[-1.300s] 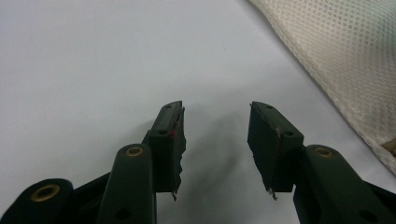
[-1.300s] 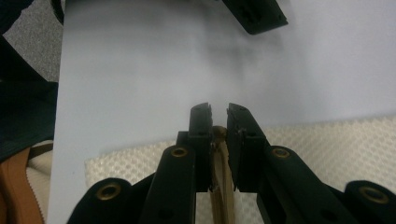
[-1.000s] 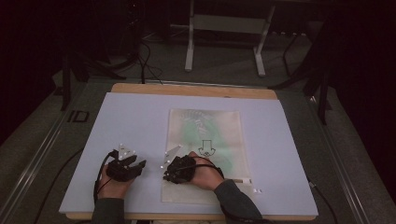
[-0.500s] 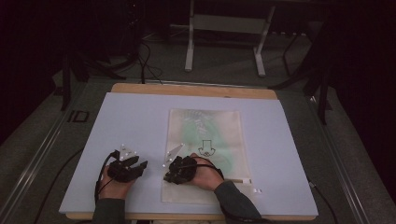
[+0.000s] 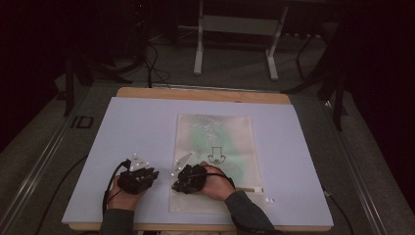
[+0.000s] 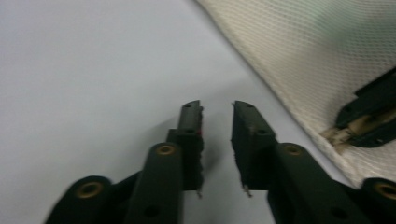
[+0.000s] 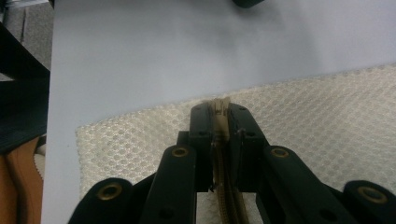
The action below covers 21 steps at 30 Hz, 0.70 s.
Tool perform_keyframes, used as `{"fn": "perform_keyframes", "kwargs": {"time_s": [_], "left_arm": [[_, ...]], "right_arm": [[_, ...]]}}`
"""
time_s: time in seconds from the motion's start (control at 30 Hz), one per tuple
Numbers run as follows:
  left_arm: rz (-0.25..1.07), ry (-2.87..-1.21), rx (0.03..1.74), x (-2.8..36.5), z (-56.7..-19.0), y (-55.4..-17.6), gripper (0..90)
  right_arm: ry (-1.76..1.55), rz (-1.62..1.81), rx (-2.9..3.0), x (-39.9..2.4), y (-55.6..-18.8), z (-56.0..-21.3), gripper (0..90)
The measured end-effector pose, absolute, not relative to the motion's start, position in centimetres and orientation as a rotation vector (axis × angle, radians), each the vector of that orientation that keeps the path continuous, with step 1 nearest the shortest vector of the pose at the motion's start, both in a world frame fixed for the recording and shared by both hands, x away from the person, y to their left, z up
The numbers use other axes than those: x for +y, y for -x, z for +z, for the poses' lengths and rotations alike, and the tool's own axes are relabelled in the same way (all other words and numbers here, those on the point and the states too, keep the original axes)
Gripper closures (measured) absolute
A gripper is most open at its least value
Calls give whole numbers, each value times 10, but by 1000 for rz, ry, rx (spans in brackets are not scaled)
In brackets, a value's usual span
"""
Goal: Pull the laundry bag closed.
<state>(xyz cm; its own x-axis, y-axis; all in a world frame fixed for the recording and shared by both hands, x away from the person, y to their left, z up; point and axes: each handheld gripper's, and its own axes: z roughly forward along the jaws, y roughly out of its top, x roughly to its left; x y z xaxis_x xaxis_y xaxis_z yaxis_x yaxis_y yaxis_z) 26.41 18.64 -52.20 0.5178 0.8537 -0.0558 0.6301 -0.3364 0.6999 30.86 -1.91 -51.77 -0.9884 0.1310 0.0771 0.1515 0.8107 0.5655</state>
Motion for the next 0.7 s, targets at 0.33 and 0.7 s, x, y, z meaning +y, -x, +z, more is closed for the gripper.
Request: {"fn": "perform_keyframes", "kwargs": {"time_s": [0.33, 0.7], "left_arm": [[357, -2130, 1129, 168, -524, -264, 873], [296, -2117, 1090, 154, -526, -265, 879]], "right_arm": [[255, -956, -2948, -21, -307, -520, 814], [248, -977, -2963, -23, -304, -521, 817]]}}
